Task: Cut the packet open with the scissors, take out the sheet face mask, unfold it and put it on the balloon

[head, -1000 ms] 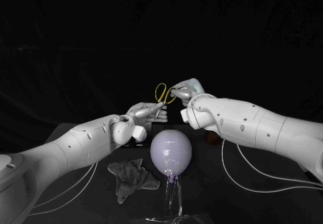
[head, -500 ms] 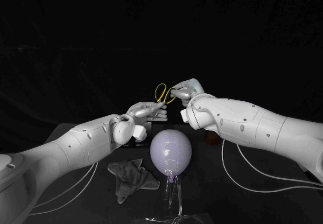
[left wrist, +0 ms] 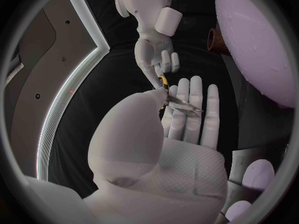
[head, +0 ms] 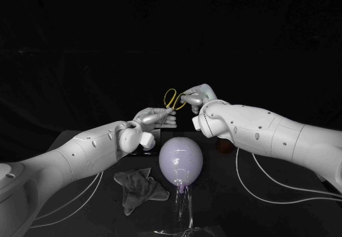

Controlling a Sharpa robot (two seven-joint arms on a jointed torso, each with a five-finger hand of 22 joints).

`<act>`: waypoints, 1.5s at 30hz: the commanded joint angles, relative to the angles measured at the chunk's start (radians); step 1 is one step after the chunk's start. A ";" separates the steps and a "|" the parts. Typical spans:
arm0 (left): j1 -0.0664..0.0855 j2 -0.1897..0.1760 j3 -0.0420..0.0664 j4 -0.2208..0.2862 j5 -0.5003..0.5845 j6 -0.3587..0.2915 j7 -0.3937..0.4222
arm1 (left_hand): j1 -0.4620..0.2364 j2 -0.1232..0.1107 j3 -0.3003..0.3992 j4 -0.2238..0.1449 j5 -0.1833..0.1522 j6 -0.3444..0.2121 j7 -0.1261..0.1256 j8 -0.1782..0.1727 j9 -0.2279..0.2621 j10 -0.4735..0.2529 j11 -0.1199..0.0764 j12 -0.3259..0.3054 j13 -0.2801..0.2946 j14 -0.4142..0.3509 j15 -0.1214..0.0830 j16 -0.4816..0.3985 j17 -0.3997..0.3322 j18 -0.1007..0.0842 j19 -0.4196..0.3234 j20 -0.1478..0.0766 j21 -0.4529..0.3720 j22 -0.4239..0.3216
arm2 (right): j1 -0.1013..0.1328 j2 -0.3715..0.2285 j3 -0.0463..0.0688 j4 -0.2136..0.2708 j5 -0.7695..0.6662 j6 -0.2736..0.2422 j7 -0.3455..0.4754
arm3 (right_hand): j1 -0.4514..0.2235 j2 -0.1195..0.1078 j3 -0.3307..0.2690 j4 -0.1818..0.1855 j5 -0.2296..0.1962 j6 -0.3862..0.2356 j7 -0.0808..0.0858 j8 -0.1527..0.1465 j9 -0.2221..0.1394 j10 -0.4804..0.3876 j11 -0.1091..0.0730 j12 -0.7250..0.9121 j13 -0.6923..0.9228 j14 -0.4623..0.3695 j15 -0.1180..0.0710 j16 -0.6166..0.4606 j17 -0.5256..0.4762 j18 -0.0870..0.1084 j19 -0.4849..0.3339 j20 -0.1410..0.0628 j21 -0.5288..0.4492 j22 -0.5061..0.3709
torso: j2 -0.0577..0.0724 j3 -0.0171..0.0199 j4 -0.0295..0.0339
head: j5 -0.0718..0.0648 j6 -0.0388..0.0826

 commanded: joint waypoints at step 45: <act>-0.002 -0.032 -0.001 0.003 -0.050 0.088 -0.054 | 0.029 0.035 0.015 -0.014 0.002 0.005 0.003 0.012 0.016 0.043 -0.028 0.007 0.004 0.008 -0.007 0.010 0.012 0.012 0.009 -0.013 0.000 -0.001 | 0.030 -0.191 -0.009 0.076 -0.326 0.185 0.335 | 0.145 0.067 -0.328 -0.058 -0.087 -0.081 0.074 -0.168 -0.062 -0.319 0.111 0.055 -0.022 -0.498 0.149 -0.795 -0.615 0.067 -0.369 0.159 -0.890 -0.741 | 0.000 0.0004 0.0005 | 0.010 -0.001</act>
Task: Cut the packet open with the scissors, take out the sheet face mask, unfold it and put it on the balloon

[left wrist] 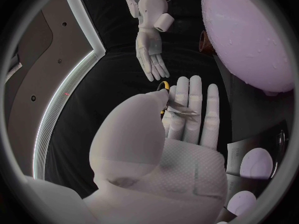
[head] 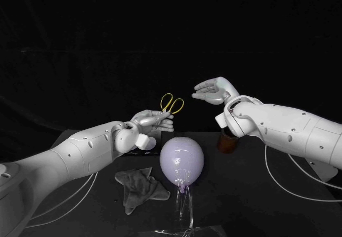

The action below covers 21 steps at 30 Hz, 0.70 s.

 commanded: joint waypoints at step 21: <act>0.001 0.001 0.001 0.012 -0.027 0.057 -0.021 | 0.011 0.011 0.009 -0.007 0.003 0.007 0.002 0.006 0.002 0.016 -0.007 0.002 0.001 0.004 -0.006 0.007 0.003 0.016 0.003 -0.006 0.000 -0.001 | 0.079 0.054 -0.002 0.064 -0.872 0.117 -0.023 | -0.075 -0.079 0.287 -0.058 0.052 0.121 -0.051 -0.045 -0.040 0.149 -0.081 -0.047 -0.005 0.651 -0.136 0.952 0.891 -0.100 0.622 -0.149 1.082 0.974 | 0.002 -0.0028 0.0036 | 0.003 -0.001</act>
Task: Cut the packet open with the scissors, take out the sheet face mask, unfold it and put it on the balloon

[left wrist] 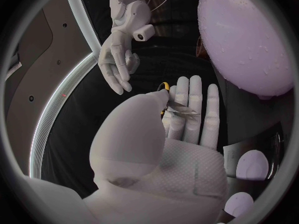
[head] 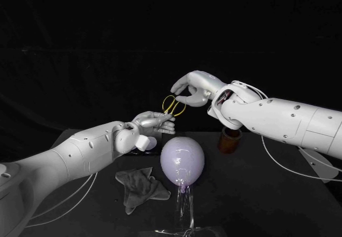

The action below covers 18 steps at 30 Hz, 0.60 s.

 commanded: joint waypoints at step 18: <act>0.002 0.002 0.001 0.016 -0.018 0.033 -0.001 | 0.010 0.008 0.009 -0.008 0.004 0.006 -0.001 0.007 0.002 0.017 -0.006 0.003 0.002 0.004 -0.007 0.004 0.003 0.016 0.004 -0.006 0.001 0.000 | 0.001 0.070 -0.015 -0.049 -0.454 0.148 -0.134 | 0.031 -0.045 -0.046 0.000 -0.040 -0.089 -0.044 -0.049 -0.012 -0.183 -0.036 -0.004 0.000 0.022 -0.021 0.016 -0.001 0.015 -0.082 -0.030 -0.098 -0.106 | -0.001 0.0010 -0.0017 | -0.002 -0.003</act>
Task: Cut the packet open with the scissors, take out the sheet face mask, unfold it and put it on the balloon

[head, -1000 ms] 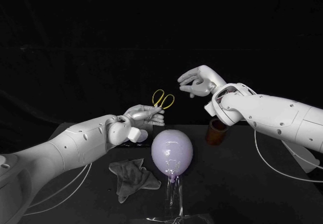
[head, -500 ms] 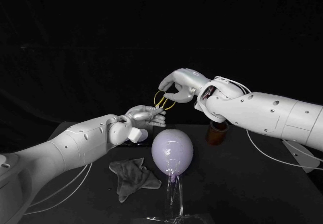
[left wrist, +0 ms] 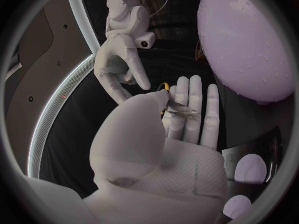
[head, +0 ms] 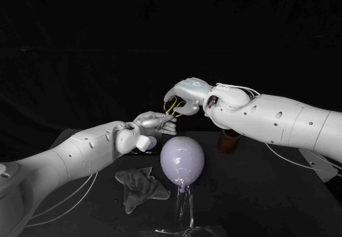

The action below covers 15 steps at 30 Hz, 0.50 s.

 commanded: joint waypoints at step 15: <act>0.002 0.000 0.001 0.015 -0.019 0.032 0.005 | 0.010 0.008 0.010 -0.009 0.006 0.007 -0.001 0.003 0.002 0.015 -0.010 0.003 0.001 0.001 -0.003 0.004 0.002 0.010 0.004 -0.006 0.001 0.000 | -0.003 0.016 -0.004 -0.041 -0.155 0.091 -0.080 | 0.023 0.006 -0.025 0.004 -0.003 -0.007 -0.003 -0.004 -0.001 -0.012 -0.008 0.005 0.004 0.024 -0.014 0.000 -0.002 0.013 -0.002 -0.009 -0.011 -0.001 | -0.001 0.0025 -0.0016 | -0.001 -0.004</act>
